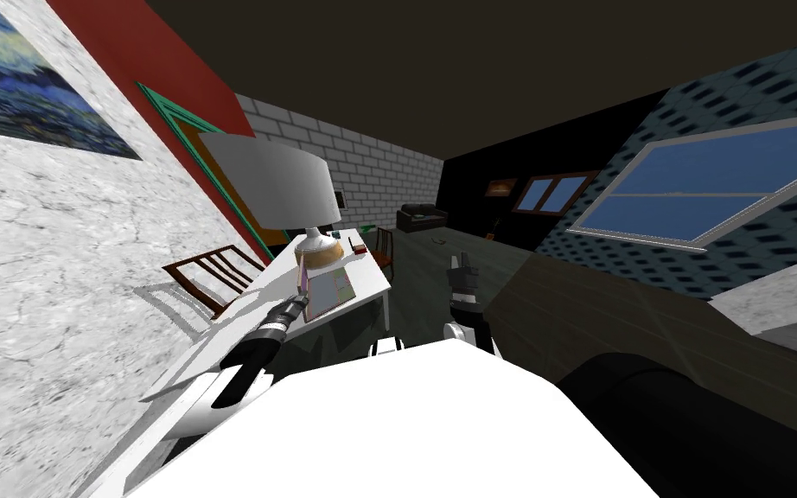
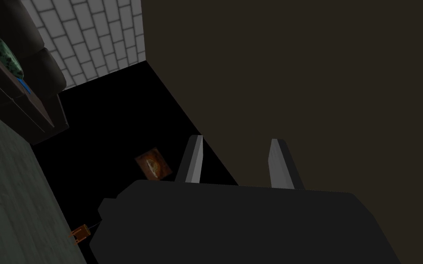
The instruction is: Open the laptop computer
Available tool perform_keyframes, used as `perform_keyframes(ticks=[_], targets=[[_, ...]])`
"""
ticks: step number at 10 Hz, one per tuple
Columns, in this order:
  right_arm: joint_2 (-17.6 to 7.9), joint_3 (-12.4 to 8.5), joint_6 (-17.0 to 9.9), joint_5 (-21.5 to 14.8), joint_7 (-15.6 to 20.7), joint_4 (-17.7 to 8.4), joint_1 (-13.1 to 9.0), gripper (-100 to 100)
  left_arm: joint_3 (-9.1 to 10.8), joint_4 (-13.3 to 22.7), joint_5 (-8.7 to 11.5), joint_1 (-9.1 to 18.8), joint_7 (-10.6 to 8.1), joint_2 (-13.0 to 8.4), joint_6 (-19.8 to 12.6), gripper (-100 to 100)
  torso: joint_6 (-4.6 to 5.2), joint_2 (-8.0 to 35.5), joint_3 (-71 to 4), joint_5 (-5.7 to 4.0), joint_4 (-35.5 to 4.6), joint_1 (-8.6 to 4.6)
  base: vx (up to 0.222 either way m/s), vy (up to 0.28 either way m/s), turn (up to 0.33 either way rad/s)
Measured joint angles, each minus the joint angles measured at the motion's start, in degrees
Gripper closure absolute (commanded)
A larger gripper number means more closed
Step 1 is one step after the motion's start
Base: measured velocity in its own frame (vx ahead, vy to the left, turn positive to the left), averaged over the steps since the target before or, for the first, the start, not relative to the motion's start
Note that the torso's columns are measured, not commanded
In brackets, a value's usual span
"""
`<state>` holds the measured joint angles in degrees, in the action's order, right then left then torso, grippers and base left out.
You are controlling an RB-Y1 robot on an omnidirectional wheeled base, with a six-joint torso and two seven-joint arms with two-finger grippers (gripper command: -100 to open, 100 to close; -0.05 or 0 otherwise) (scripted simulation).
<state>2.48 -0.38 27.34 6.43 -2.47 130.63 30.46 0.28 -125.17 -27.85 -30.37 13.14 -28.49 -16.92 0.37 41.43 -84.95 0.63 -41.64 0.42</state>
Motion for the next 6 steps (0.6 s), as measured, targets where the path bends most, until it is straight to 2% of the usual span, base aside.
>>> perform_keyframes(ticks=[3, 6], targets=[[-0.01, -0.01, 0.00, 0.00, 0.00, 0.00, 0.00, 0, -0.23, 1.60, -1.50, 1.08, 1.79, -1.43, -0.50, 100, -0.32, 0.37, 0.18, -0.14, -0.33, 0.31, 0.006, -0.070, -0.019], [0.00, 0.00, 0.00, 0.00, 0.00, 0.00, 0.00, 0, -0.07, 5.10, -3.84, 2.62, 3.76, -1.51, 0.39, 100, -0.46, 0.45, 0.27, -0.02, -0.16, 0.30, 0.013, -0.055, -0.013]])
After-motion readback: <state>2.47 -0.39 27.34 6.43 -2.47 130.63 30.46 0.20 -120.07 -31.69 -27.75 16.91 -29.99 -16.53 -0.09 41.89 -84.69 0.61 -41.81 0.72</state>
